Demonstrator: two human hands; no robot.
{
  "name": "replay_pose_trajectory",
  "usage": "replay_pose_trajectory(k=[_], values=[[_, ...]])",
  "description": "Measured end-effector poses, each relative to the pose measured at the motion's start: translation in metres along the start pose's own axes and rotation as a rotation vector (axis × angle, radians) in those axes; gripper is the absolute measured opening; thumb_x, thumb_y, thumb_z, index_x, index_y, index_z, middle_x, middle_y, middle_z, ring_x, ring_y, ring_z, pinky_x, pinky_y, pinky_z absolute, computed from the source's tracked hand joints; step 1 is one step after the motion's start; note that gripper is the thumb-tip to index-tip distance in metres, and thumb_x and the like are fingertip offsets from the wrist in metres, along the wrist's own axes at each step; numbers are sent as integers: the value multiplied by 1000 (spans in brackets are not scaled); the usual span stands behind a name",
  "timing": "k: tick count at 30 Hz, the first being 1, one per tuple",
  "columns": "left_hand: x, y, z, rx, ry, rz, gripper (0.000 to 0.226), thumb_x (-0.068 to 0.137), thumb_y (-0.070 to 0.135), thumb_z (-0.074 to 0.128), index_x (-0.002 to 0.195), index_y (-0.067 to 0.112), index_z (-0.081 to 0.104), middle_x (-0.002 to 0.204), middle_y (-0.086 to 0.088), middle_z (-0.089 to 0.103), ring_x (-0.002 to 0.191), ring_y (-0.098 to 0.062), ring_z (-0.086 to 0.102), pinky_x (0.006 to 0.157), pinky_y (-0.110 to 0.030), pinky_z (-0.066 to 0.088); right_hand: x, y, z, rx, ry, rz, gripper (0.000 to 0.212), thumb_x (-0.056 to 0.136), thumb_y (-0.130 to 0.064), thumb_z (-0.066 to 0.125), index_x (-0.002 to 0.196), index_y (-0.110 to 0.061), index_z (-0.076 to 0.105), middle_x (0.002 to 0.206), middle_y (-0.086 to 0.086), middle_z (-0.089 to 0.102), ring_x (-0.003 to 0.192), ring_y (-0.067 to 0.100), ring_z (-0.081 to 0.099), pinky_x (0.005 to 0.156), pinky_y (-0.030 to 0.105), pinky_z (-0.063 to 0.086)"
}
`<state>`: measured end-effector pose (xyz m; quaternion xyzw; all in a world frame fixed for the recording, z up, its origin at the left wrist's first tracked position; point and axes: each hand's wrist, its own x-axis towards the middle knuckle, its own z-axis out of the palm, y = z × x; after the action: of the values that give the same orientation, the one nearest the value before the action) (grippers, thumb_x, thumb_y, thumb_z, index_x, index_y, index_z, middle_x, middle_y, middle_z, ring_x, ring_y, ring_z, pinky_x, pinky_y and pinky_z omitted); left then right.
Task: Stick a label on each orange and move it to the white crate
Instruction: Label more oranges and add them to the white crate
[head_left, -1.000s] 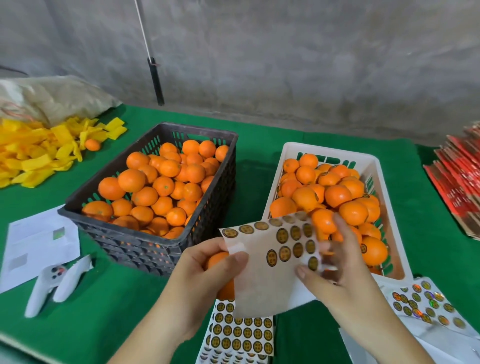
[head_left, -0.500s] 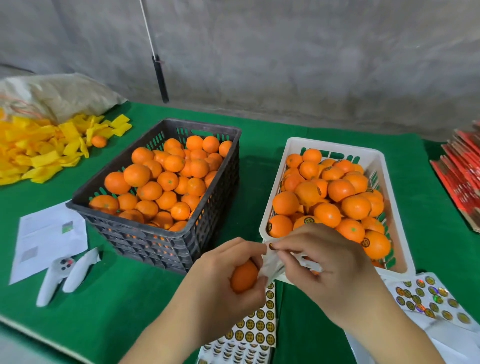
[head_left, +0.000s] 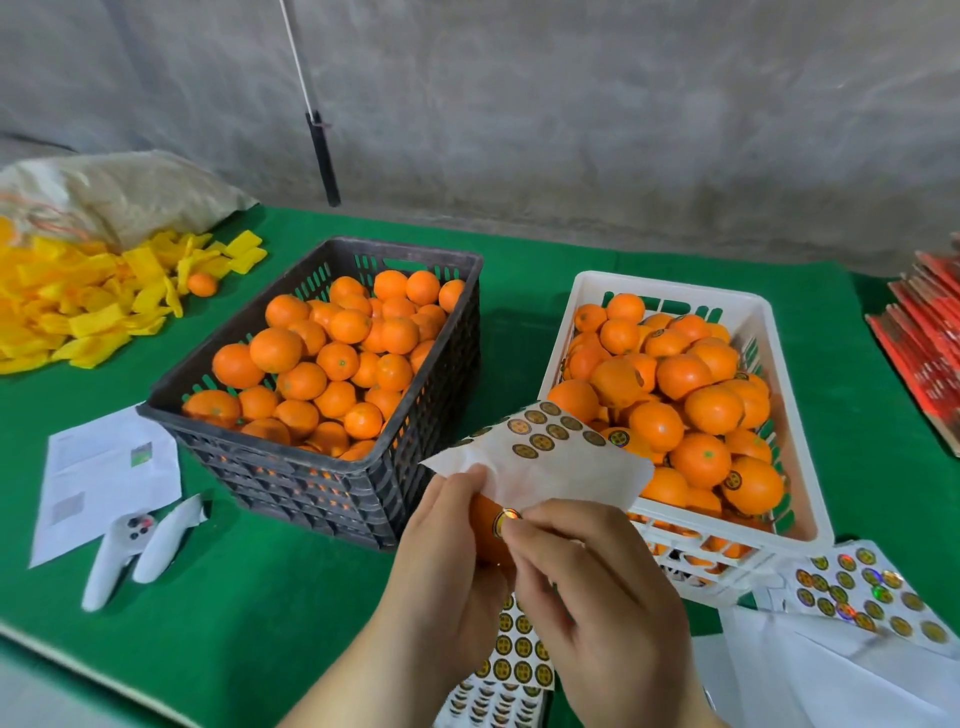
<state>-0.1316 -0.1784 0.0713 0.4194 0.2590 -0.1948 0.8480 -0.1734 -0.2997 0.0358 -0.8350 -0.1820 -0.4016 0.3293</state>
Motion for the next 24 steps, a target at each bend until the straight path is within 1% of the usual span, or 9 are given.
replay_pose_trajectory(k=[1, 4, 5, 8, 11, 13, 16, 20, 24], values=[[0, -2, 1, -21, 5, -17, 40, 104, 29, 55, 123, -6, 57, 98, -17, 54, 93, -31, 55, 84, -43, 50, 0, 1, 0, -15, -16, -25, 11, 97, -10, 73, 102, -6, 82, 105, 7, 74, 98, 18, 70, 88, 26, 57], [-3, -3, 2, -94, 5, -101, 40, 105, 36, 52, 111, -4, 58, 81, -16, 63, 79, -29, 68, 66, -34, 61, -3, 2, -3, -17, -28, -64, 11, 98, -12, 74, 104, -8, 82, 106, 6, 73, 99, 19, 69, 92, 24, 55], [-4, -2, 2, -108, 6, -130, 43, 105, 39, 51, 110, -3, 59, 81, -15, 68, 77, -29, 71, 66, -35, 61, -6, 1, -4, -6, -36, -79, 11, 97, -13, 75, 106, -11, 81, 109, 4, 72, 101, 18, 69, 93, 24, 54], [-6, 3, 6, -154, 33, -166, 52, 106, 45, 49, 124, -2, 63, 101, -24, 77, 90, -35, 78, 80, -41, 61, -18, -2, -6, 13, -86, -116, 19, 98, -18, 74, 117, -20, 72, 117, -3, 66, 110, 14, 65, 102, 22, 50], [-8, 5, 8, -225, -40, -202, 61, 108, 49, 39, 132, -2, 61, 118, -28, 73, 114, -36, 70, 100, -41, 52, -19, 5, -1, 6, -38, -69, 13, 100, -15, 73, 111, -12, 78, 112, 4, 70, 107, 17, 67, 100, 22, 49], [-9, 3, 8, -237, -110, -197, 63, 109, 48, 34, 136, -4, 59, 126, -28, 69, 119, -38, 68, 109, -43, 45, -15, 12, 3, -5, -6, -36, 14, 101, -13, 71, 108, -6, 81, 110, 7, 71, 105, 19, 67, 98, 21, 49], [-9, 0, 6, -244, -146, -218, 67, 109, 51, 34, 132, -8, 58, 126, -29, 69, 114, -40, 70, 111, -44, 43, -16, 21, 7, -24, -50, -22, 17, 99, -14, 73, 113, -7, 80, 114, 5, 67, 104, 22, 65, 92, 26, 51], [-10, 0, 5, -240, -180, -234, 72, 109, 52, 30, 131, -11, 57, 127, -31, 68, 126, -41, 63, 120, -46, 34, -15, 27, 9, 8, -115, 47, 21, 103, -24, 68, 119, -16, 78, 113, 4, 62, 95, 26, 64, 81, 35, 52], [-6, -4, 2, -181, -202, -189, 64, 110, 50, 31, 135, 0, 61, 128, -26, 69, 129, -42, 61, 121, -50, 35, -10, 35, 2, 41, -291, 103, 36, 102, -40, 63, 137, -31, 61, 135, 1, 54, 114, 19, 60, 85, 33, 57]])
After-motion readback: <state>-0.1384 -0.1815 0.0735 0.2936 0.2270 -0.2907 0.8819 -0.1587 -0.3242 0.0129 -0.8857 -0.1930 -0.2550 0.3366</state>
